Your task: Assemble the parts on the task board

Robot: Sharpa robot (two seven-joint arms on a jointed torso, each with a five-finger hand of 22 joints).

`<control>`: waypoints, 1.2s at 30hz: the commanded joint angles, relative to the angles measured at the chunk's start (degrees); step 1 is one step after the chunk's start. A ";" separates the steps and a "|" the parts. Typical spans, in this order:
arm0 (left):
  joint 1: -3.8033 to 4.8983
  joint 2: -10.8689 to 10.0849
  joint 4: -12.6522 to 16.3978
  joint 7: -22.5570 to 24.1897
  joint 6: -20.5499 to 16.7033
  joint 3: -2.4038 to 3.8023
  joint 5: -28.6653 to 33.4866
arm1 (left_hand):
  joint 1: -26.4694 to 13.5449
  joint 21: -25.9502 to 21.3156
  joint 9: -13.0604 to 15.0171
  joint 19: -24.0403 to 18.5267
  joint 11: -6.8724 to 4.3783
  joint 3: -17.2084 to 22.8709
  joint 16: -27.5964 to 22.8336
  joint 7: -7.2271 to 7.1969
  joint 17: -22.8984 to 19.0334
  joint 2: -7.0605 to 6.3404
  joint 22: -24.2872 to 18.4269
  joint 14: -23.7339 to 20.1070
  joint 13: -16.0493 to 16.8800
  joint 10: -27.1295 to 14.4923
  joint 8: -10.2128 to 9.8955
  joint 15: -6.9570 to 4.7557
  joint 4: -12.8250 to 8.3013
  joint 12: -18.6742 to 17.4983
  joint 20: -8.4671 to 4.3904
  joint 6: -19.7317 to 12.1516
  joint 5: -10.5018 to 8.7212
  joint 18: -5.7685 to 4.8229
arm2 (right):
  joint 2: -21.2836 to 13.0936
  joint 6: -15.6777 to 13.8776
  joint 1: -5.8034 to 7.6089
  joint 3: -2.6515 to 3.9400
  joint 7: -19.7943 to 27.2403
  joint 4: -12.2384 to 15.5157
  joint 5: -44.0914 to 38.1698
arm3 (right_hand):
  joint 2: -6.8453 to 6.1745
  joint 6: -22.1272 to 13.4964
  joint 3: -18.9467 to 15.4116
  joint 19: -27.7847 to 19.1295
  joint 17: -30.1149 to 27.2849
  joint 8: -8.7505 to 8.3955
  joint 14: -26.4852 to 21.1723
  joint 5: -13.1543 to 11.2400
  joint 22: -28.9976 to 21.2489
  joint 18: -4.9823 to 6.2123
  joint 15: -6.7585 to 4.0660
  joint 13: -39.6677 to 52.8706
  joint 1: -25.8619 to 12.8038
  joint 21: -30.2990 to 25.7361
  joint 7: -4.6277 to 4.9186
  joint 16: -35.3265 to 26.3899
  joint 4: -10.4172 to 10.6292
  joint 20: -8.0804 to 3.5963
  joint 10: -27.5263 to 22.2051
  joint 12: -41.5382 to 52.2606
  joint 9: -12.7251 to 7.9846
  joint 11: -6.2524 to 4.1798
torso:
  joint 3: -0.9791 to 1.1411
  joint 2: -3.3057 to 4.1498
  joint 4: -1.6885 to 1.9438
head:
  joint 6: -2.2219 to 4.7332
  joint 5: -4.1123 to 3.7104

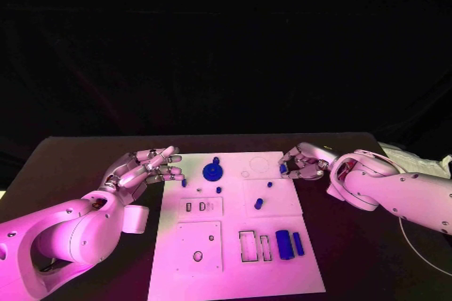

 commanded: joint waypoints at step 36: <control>0.03 0.36 -0.50 0.14 0.92 0.03 0.09 | 0.03 0.45 -0.01 -0.51 -0.05 0.08 0.01 0.04 0.34 0.48 0.15 -0.43 -0.02 -0.45 -0.46 0.04 -0.48 -0.20 0.03 -0.04 -0.17 0.93 | 0.76 -5.40 0.67 0.16 -6.87 6.78 2.49 | 5.35 8.87 6.18 1.60 8.47 2.83 4.57 -6.85 5.52 -0.99 -2.17 6.17 0.33 0.35 -2.95 0.17 -2.09 -1.88 0.86 0.44 1.17 -2.44 | -0.09 -0.28 0.00 | -0.53 0.22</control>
